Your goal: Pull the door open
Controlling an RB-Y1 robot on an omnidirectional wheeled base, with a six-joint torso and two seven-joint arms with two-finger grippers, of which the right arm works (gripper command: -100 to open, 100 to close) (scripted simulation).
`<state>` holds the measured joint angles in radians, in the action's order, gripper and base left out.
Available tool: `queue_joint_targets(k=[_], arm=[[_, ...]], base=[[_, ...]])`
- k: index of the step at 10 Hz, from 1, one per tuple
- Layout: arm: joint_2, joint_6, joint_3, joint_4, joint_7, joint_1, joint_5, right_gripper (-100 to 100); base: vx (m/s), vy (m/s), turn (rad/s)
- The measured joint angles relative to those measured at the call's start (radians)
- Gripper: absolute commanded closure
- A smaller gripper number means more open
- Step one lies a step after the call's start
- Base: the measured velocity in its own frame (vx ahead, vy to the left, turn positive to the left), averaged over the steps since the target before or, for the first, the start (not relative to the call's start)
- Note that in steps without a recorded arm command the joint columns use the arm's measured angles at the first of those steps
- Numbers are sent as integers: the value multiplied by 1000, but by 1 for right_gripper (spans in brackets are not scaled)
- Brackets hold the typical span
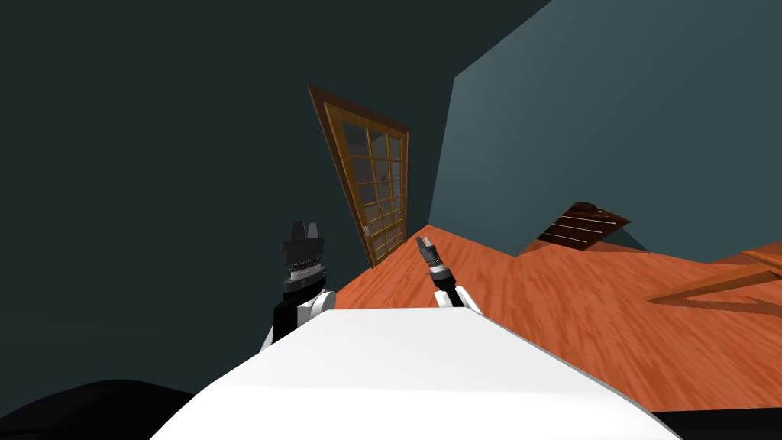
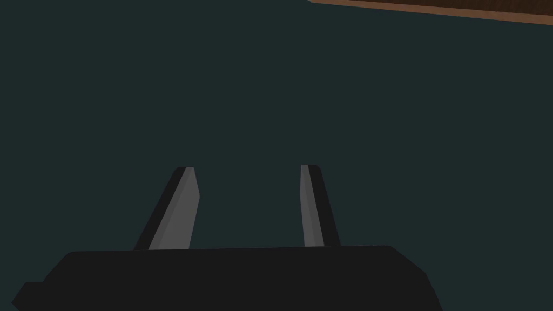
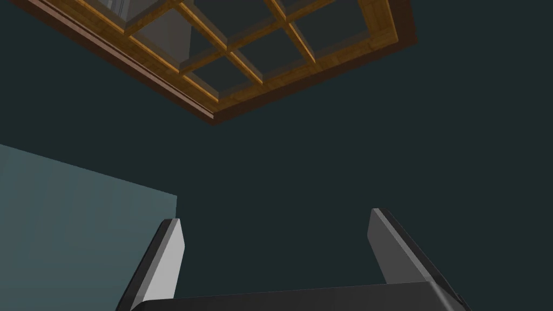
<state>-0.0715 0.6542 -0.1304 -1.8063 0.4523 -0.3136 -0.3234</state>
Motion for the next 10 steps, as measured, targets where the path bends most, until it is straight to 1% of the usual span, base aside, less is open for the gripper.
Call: queue_joint_targets(k=[2, 5, 6, 8, 9, 10], arm=[[-7, 14, -14, 46, 26, 14, -23, -100], [-9, 31, -32, 99, 59, 29, -50, -100], [-10, 40, -34, 125, 69, 40, -58, -100], [-11, 54, -44, 162, 89, 51, -74, -100], [-10, 63, -47, 189, 101, 63, -82, -100], [-15, 65, -56, 205, 112, 70, -95, -100]], base=[[84, 73, -76], [65, 62, -68], [66, 65, -66], [64, 61, -70], [95, 95, -134], [92, 89, -92]])
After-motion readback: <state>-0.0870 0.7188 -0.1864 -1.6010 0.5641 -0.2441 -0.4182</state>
